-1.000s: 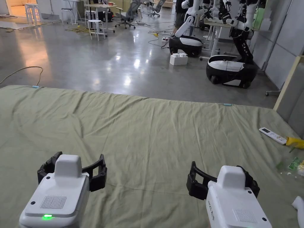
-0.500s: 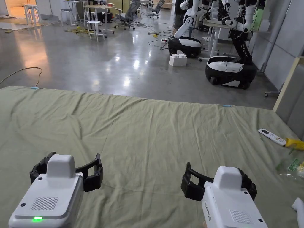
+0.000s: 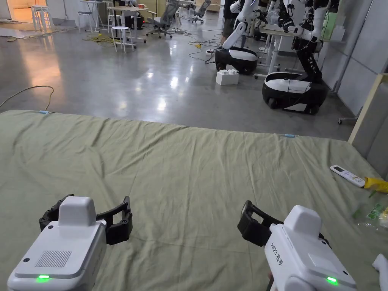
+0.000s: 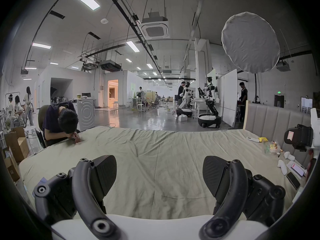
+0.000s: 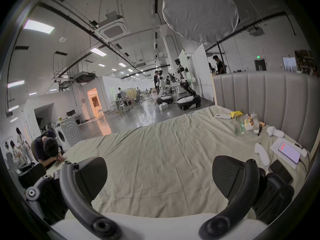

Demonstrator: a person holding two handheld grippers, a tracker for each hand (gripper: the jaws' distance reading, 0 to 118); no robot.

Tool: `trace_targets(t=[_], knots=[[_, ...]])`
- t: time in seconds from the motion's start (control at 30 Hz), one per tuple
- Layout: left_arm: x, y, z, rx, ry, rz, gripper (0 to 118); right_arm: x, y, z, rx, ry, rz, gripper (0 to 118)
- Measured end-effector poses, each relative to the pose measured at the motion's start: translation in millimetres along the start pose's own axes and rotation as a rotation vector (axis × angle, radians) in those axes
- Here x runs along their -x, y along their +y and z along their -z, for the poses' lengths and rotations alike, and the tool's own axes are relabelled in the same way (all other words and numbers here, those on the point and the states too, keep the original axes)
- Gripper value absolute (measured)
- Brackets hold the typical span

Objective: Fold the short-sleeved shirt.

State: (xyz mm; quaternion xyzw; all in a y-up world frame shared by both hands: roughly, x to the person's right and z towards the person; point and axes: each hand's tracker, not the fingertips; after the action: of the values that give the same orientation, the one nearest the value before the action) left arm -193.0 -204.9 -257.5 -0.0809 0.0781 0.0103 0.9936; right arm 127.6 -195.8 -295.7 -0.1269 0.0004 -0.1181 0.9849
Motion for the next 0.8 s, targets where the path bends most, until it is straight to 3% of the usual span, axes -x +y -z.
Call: trace_targets(t=[0.13, 0.8], knots=[[1.6, 2.0, -0.2, 0.003, -0.006, -0.007, 101, -1.5, 4.7, 3.0, 0.039, -0.018, 0.037, 118], [5.1, 2.5, 4.3, 0.02, 0.01, -0.008, 101, 5.3, 0.3, 13.8, 0.162, -0.102, 0.0, 118]])
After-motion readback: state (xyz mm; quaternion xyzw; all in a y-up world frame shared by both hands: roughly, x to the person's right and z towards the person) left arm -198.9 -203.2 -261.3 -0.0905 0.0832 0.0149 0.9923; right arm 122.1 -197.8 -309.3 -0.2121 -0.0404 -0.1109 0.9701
